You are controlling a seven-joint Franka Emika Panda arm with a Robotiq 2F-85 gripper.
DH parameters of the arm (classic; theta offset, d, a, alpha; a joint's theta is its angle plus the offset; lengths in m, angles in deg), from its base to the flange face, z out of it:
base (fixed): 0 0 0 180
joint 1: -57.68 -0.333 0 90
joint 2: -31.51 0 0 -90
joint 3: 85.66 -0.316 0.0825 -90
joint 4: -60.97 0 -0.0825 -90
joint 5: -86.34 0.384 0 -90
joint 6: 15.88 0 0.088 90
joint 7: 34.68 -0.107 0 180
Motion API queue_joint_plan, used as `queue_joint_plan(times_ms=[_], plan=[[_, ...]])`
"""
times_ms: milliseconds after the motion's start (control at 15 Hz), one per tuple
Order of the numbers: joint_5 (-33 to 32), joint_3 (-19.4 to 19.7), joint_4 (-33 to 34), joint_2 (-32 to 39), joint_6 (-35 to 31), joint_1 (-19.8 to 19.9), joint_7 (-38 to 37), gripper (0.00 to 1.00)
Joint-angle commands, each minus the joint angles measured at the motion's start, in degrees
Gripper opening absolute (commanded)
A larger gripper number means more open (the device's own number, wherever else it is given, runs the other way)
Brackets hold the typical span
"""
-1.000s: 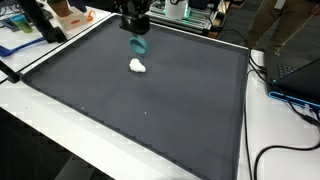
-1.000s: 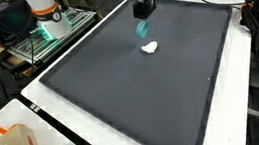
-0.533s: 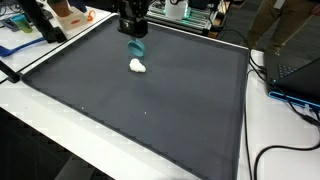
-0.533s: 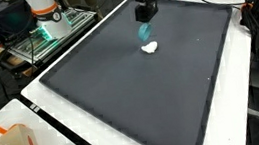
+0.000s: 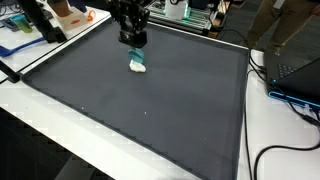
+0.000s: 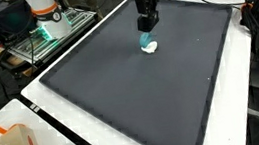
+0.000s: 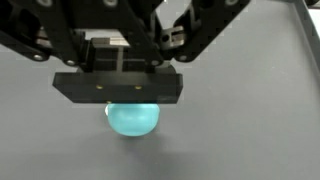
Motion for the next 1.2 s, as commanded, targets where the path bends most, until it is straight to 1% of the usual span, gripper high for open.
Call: queue_joint_plan(times_ms=[0,200,267,400,867,1000,1133], plan=[[-2.2,0.8,0.1,2.3,-3.0,-0.6,-0.9,0.22],[-3.6,1.4,0.5,3.9,-2.6,-0.5,-1.4,0.22],[-3.7,1.8,1.3,5.1,0.1,-0.3,-2.1,0.22],[-3.6,2.4,2.2,6.8,1.8,-0.1,-3.1,0.22],[-0.2,4.0,9.9,14.5,8.3,0.6,-5.7,0.22],[2.0,3.6,13.0,13.3,12.6,0.3,-5.6,0.22],[1.7,2.7,12.2,7.6,14.9,-1.0,-5.0,0.22]])
